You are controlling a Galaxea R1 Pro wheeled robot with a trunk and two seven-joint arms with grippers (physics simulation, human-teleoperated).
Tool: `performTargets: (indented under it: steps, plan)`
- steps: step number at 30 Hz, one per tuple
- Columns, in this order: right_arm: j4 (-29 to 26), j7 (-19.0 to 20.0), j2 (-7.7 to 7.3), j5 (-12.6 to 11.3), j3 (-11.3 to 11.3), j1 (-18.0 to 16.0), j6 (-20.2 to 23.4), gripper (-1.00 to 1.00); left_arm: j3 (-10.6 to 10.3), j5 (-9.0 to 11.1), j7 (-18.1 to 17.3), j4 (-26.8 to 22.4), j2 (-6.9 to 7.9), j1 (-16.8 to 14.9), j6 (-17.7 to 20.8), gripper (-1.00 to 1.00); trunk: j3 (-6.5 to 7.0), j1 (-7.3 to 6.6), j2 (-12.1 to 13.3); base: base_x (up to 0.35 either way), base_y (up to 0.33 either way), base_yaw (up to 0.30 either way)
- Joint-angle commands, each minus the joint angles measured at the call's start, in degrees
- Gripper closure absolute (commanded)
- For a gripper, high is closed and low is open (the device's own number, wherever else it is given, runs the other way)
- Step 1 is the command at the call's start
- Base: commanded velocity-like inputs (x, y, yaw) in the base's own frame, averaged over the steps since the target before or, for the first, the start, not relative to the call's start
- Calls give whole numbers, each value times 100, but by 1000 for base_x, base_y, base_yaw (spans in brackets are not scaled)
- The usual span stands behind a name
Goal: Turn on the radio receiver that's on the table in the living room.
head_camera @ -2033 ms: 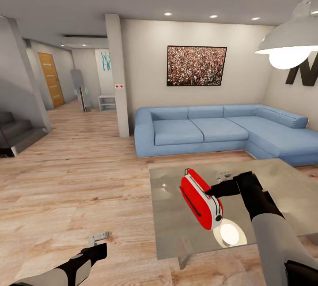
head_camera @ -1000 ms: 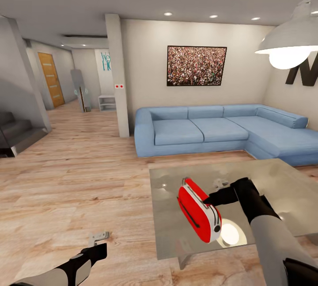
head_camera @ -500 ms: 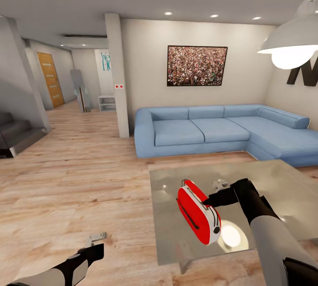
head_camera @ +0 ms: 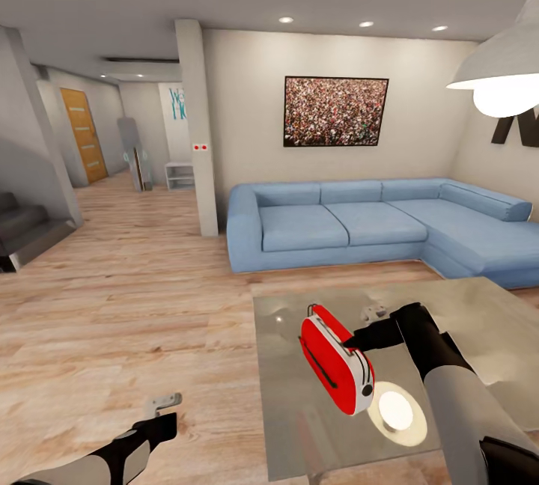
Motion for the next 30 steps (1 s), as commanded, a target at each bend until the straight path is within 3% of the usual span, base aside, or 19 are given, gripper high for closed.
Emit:
performTargets:
  steps: [1, 19, 30]
  plan:
    - [0, 2, 0, -37, -1, 0, 11, 100, 2, 1, 2, -1, -1, 0, 0, 100, 0, 0, 0, 11, 0, 0]
    - [275, -14, 9, -38, 8, 1, 19, 100, 29, 15, 43, -1, 31, 0, -2, 100, 0, 0, 0, 1, 0, 0]
    - [287, -9, 9, -40, 1, -1, 20, 100, 30, 15, 54, 4, 23, 0, -9, 100, -197, 241, -441, 0, 0, 0]
